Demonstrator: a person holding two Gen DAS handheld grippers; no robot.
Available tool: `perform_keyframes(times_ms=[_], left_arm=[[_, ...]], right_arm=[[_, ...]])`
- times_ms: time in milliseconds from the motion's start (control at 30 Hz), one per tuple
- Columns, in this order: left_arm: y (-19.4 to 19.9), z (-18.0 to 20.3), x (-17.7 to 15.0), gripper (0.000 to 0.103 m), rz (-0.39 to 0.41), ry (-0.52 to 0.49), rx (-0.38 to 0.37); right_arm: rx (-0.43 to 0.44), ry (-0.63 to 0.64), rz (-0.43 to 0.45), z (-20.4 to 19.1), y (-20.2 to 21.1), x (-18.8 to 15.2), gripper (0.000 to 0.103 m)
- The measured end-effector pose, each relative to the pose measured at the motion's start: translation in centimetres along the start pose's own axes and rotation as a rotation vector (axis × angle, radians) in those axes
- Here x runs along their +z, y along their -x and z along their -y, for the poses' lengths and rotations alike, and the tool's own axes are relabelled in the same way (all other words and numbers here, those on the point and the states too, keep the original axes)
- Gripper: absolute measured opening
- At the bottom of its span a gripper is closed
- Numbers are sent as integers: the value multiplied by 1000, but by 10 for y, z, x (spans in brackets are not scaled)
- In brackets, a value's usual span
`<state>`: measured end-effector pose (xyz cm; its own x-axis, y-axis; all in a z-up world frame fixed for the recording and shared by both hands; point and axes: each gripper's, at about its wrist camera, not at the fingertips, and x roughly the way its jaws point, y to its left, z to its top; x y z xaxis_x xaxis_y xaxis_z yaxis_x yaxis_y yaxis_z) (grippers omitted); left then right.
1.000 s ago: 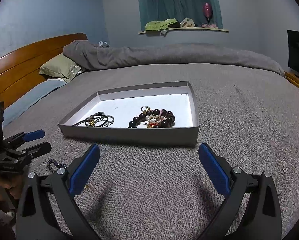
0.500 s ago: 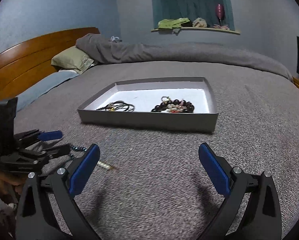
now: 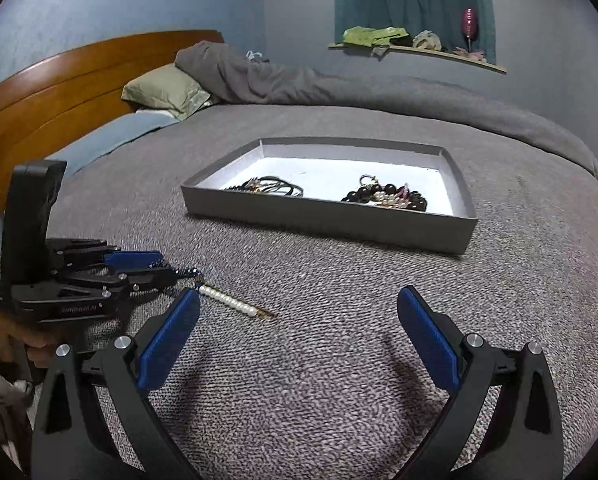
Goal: Organize jewelry
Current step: 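Grasp the blue beaded bracelet with left while right grasps the pearl strand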
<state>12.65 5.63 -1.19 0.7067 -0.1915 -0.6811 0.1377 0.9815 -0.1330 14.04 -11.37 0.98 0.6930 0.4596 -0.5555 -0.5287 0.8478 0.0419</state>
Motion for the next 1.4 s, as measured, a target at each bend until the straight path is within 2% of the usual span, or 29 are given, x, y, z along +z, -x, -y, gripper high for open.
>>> perform_keyframes(times_ms=[33, 133, 233, 367, 400, 500, 733, 900, 1000, 1233, 1267, 1400], left_arm=[[0, 0, -1, 23, -2, 0, 3], [4, -4, -3, 13, 1, 11, -1], [8, -6, -5, 10, 6, 15, -5], [13, -8, -7, 9, 11, 14, -6], [15, -8, -7, 9, 12, 14, -8], [19, -9, -8, 9, 17, 14, -6], [21, -12, -9, 9, 11, 10, -2], [17, -10, -8, 9, 3, 2, 4], [12, -10, -6, 10, -5, -2, 12], [3, -8, -2, 17, -17, -18, 26], [2, -8, -2, 17, -19, -17, 25], [0, -10, -2, 17, -24, -11, 15]], right_arm=[[1, 8, -6, -2, -1, 0, 98], [11, 38, -25, -9, -5, 1, 98], [29, 67, -48, -16, -10, 1, 93], [53, 111, -96, -25, -21, 1, 82], [61, 124, -110, -28, -24, 2, 77], [64, 169, -138, -34, -32, 2, 69], [79, 235, -180, -43, -46, 10, 57], [92, 255, -204, -45, -51, 7, 37], [101, 267, -211, -47, -50, 2, 28], [118, 261, -213, -46, -41, -2, 14], [123, 258, -211, -46, -39, -3, 8], [133, 228, -198, -43, -32, -5, 6]])
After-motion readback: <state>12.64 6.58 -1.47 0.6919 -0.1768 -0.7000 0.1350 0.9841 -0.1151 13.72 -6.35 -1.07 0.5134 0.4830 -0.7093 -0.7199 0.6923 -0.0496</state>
